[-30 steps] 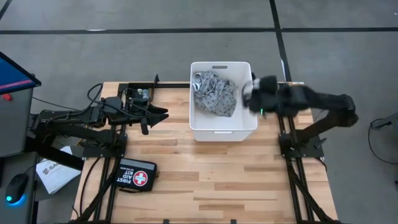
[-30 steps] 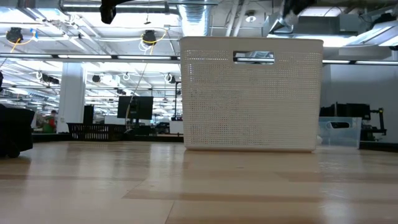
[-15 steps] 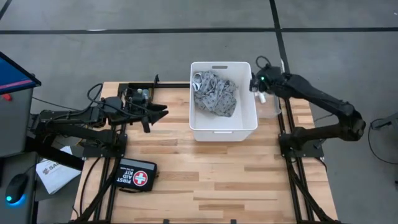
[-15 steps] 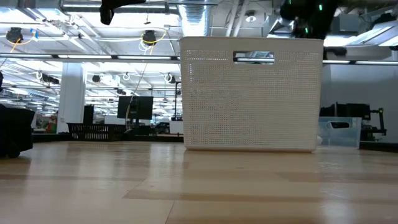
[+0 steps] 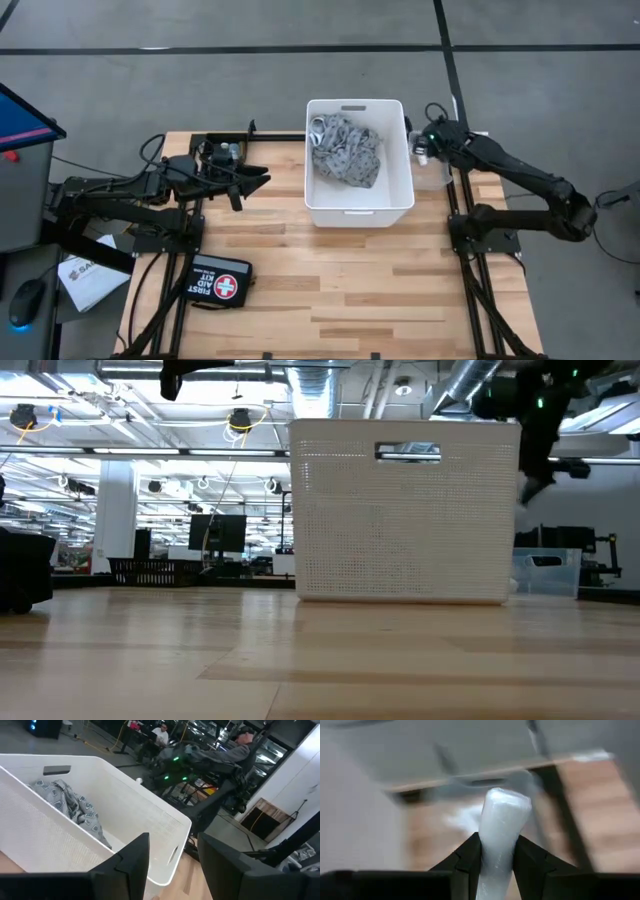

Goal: Pick & place medical supplies in basket/bin
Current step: Put the white gauze in the transparent bin

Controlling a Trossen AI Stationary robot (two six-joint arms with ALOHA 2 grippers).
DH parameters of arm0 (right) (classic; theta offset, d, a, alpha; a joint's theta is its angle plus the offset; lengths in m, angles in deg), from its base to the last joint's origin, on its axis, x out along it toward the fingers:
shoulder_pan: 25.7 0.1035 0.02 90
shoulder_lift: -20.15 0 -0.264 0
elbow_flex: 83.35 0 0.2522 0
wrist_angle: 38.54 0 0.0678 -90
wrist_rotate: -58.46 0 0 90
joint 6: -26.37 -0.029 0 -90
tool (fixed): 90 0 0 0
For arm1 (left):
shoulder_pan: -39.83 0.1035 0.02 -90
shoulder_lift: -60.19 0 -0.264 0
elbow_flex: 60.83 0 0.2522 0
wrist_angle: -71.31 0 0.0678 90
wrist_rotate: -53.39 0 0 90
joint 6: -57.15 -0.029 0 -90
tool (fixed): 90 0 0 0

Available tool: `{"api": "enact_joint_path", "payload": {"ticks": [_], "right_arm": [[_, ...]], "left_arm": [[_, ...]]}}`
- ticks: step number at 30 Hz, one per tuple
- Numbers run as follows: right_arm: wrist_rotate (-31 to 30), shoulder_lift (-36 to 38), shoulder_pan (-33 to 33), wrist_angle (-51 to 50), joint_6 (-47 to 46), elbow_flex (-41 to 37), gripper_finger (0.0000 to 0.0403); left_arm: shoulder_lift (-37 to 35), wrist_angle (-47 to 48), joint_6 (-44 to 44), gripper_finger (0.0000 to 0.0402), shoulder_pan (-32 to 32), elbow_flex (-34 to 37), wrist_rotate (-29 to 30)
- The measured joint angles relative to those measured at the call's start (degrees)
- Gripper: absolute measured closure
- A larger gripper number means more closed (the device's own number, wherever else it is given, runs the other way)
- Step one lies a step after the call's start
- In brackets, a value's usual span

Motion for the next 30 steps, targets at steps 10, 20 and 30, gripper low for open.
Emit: {"api": "enact_joint_path", "payload": {"ticks": [10, 20, 30], "right_arm": [[2.35, -0.21, -7.66, 3.74, 2.36, -3.94, 0.0311], [5.44, -2.73, -9.99, 8.92, -1.58, -9.82, 0.0311], [6.42, -6.25, -10.03, 12.05, -0.92, -11.62, 0.0311]], "left_arm": [[0.01, -0.58, 0.2, 0.0243, 0.01, 0.0, 0.25], [-0.01, -0.97, 0.42, 0.0243, -0.01, 0.0, 0.62], [-0.01, -1.23, 1.45, 0.0243, 0.01, 0.0, 1.08]]}}
